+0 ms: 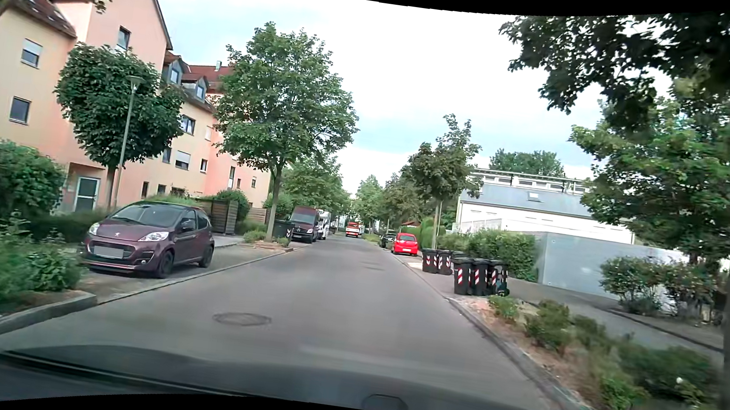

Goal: Follow the waypoints while adhering to traffic rules and regulations

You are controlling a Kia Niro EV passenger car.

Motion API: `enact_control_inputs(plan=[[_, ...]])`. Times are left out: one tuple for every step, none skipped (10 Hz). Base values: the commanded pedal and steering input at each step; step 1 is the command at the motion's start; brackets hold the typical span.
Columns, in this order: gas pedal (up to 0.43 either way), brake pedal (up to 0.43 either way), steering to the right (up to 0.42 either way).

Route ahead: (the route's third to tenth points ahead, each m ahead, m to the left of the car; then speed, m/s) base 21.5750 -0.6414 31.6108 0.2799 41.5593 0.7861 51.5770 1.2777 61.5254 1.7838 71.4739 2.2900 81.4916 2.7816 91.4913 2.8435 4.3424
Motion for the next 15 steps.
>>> enact_control_inputs(plan=[[0.169, 0.0, -0.018], [0.169, 0.0, -0.017], [0.169, 0.0, -0.018], [0.169, 0.0, -0.018], [0.169, 0.0, -0.014], [0.157, 0.0, -0.01], [0.157, 0.0, -0.008], [0.157, 0.0, -0.006], [0.157, 0.0, -0.004], [0.157, 0.0, -0.002], [0.157, 0.0, -0.003], [0.157, 0.0, -0.003], [0.157, 0.0, -0.004], [0.15, 0.0, -0.005], [0.15, 0.0, -0.006]])
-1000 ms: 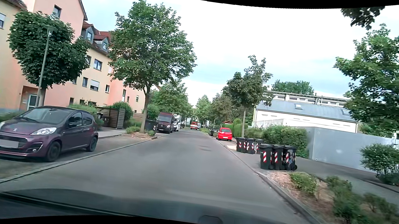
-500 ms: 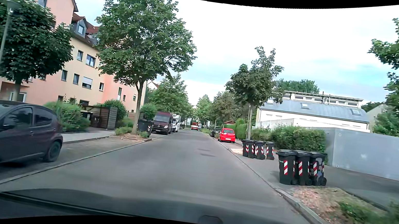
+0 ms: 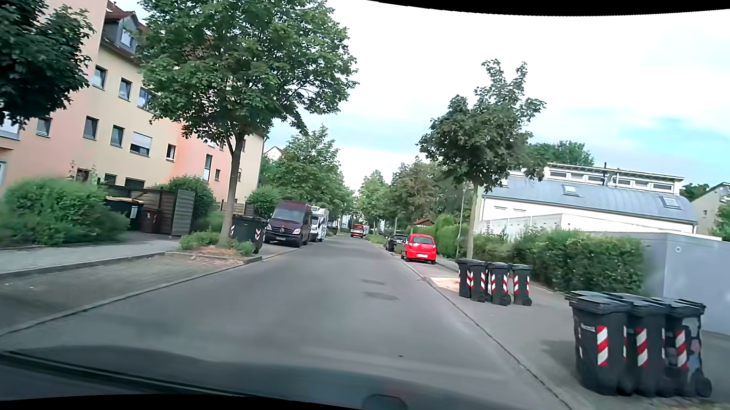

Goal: Follow the waypoints while adhering to traffic rules and regulations

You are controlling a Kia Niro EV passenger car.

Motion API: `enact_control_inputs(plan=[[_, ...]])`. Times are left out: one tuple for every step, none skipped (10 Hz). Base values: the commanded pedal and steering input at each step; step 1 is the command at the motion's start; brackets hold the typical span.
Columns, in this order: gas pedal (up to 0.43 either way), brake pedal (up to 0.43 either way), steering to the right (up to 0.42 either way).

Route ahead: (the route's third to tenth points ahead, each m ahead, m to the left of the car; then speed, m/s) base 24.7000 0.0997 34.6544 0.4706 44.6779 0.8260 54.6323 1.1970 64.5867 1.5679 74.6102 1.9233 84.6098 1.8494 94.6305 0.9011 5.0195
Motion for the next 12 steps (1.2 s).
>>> enact_control_inputs(plan=[[0.15, 0.0, -0.005], [0.15, 0.0, -0.005], [0.15, 0.0, -0.006], [0.15, 0.0, -0.011], [0.15, 0.0, -0.016], [0.15, 0.0, -0.014], [0.15, 0.0, -0.009], [0.15, 0.0, -0.005], [0.15, 0.0, -0.004], [0.15, 0.0, -0.004], [0.15, 0.0, -0.004], [0.15, 0.0, -0.004]])
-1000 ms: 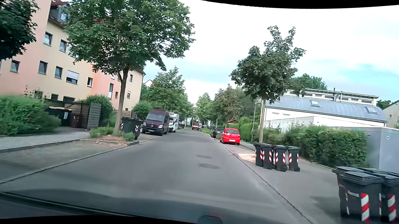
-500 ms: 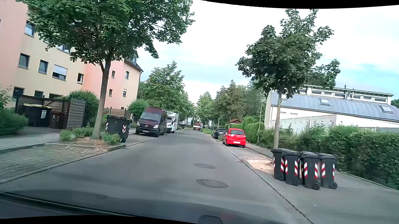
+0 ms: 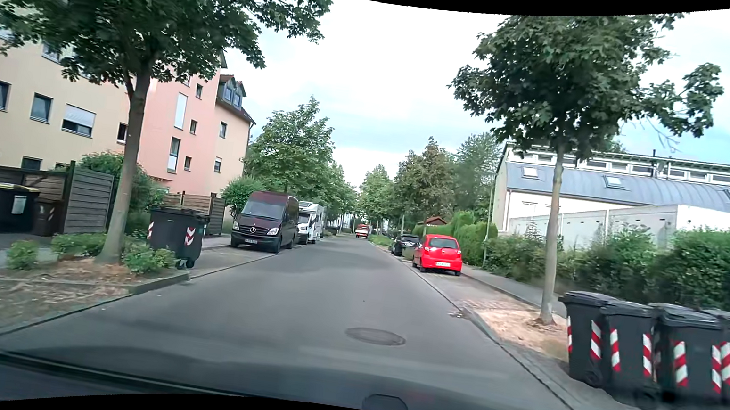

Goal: Follow the waypoints while adhering to traffic rules and regulations

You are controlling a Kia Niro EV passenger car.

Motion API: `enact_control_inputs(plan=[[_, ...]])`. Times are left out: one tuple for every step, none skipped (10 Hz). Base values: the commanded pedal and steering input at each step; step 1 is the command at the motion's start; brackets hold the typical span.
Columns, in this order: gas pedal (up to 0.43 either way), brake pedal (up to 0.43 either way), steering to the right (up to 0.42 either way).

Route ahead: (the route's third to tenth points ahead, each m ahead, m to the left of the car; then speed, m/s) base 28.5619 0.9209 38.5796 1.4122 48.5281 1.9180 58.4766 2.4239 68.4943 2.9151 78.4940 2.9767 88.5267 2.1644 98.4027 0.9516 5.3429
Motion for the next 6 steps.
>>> enact_control_inputs(plan=[[0.15, 0.0, -0.005], [0.15, 0.0, -0.005], [0.15, 0.0, -0.006], [0.15, 0.0, -0.01], [0.138, 0.0, -0.012], [0.138, 0.0, -0.012]])
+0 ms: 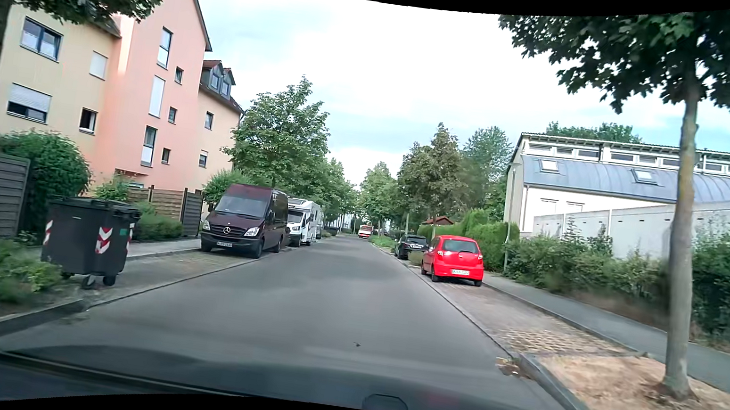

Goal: Follow the waypoints while adhering to traffic rules and regulations

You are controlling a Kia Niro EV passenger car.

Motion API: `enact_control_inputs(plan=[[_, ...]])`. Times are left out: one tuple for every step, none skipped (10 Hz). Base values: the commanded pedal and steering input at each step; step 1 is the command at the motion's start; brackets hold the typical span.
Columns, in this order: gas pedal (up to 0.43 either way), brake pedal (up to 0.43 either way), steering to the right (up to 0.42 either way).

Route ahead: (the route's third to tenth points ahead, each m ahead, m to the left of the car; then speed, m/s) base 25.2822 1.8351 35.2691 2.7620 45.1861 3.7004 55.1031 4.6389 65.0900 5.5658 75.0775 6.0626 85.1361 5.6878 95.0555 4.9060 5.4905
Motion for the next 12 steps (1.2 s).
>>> enact_control_inputs(plan=[[0.138, 0.0, -0.009], [0.138, 0.0, -0.008], [0.138, 0.0, -0.007], [0.138, 0.0, -0.008], [0.13, 0.0, -0.008], [0.13, 0.0, -0.008], [0.13, 0.0, -0.008], [0.13, 0.0, -0.008], [0.13, 0.0, -0.008], [0.13, 0.0, -0.008], [0.13, 0.0, -0.009], [0.13, 0.0, -0.01]])
